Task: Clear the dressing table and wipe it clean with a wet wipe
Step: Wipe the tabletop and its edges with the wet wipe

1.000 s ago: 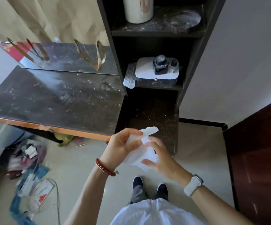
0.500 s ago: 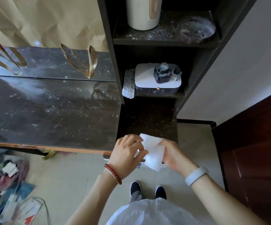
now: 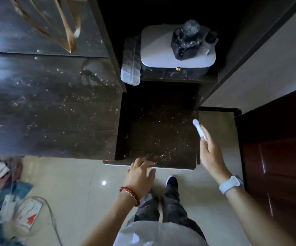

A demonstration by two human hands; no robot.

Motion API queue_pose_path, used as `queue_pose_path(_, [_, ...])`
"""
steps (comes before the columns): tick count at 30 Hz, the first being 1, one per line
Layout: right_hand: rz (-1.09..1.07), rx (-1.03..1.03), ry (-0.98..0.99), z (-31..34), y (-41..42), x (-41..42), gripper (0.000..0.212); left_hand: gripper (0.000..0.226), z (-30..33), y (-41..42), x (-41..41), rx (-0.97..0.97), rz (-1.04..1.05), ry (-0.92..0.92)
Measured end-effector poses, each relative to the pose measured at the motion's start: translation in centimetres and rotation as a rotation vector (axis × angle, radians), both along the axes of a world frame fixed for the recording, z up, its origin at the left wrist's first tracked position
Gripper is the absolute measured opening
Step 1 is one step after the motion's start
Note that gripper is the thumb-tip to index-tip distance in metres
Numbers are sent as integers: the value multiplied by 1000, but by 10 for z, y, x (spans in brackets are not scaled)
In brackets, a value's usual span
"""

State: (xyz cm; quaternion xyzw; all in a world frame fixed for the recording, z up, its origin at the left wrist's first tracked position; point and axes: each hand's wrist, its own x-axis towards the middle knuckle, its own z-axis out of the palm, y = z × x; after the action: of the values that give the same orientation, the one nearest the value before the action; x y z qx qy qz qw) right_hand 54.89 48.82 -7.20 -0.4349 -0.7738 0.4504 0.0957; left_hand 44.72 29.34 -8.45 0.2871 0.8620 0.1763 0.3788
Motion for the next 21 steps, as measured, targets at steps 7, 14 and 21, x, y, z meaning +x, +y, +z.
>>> queue_pose_path(7, [798, 450, -270, -130, 0, 38, 57, 51, -77, 40, -24, -64, 140, 254])
queue_pose_path(14, [797, 595, -329, -154, 44, -11, 57, 64, -131, 54, -39, -101, 119, 427])
queue_pose_path(21, [866, 590, -343, -155, -2, 6, 54, 67, -141, 45, -41, -82, 102, 483])
